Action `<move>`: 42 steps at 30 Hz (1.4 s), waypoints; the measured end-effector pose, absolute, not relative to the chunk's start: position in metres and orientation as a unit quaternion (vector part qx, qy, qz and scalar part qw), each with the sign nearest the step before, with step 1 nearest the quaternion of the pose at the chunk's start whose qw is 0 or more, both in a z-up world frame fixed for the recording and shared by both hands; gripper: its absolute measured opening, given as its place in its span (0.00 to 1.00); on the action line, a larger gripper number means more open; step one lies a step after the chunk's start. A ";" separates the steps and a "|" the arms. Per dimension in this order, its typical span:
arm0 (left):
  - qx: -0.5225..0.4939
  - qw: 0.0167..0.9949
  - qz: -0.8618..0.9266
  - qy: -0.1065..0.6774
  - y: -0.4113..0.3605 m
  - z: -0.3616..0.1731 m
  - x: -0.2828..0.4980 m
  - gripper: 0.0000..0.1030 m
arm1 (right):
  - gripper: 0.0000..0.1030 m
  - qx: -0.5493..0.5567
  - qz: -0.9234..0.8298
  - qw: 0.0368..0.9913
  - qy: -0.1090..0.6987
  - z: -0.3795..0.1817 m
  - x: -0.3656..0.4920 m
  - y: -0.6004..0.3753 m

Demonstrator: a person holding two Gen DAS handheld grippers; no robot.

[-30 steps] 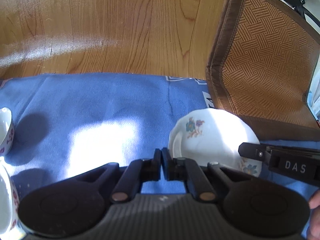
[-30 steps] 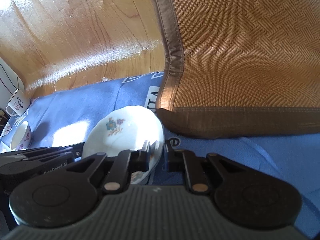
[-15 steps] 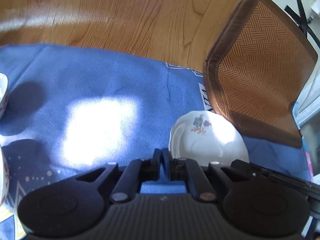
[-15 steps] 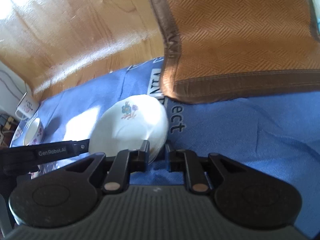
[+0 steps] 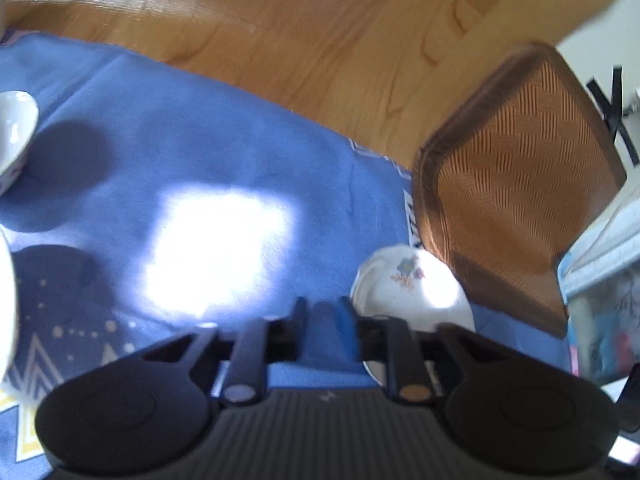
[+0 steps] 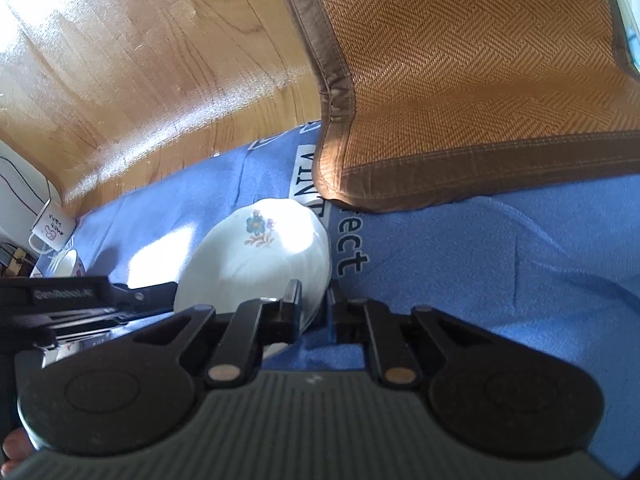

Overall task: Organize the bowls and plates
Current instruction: 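Lift the floral plate with both tools and carry it toward the bowls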

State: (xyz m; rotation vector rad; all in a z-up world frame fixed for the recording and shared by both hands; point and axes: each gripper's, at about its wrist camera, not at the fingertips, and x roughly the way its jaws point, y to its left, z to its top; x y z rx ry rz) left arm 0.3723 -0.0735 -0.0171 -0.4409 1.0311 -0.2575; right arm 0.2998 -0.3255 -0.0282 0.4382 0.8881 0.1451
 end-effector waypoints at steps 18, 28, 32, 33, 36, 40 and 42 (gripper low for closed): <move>-0.183 0.842 -0.133 0.489 -0.096 -0.025 0.358 0.08 | 0.14 0.191 0.081 0.880 0.426 -0.024 0.290 -0.316; -0.189 0.860 -0.108 0.461 -0.052 -0.026 0.257 0.09 | 0.14 0.158 0.144 0.887 0.410 -0.021 0.208 -0.270; -0.184 0.870 -0.102 0.446 -0.039 -0.024 0.223 0.09 | 0.14 0.178 0.149 0.891 0.389 -0.024 0.173 -0.257; -0.178 0.874 -0.100 0.442 -0.037 -0.023 0.216 0.09 | 0.14 0.186 0.147 0.891 0.386 -0.026 0.165 -0.254; -0.168 0.878 -0.105 0.435 -0.029 -0.022 0.199 0.09 | 0.14 0.196 0.135 0.897 0.372 -0.030 0.144 -0.243; -0.161 0.882 -0.110 0.429 -0.022 -0.022 0.178 0.10 | 0.14 0.180 0.117 0.910 0.356 -0.029 0.119 -0.224; -0.153 0.887 -0.111 0.422 -0.018 -0.021 0.169 0.09 | 0.14 0.178 0.114 0.910 0.356 -0.030 0.113 -0.219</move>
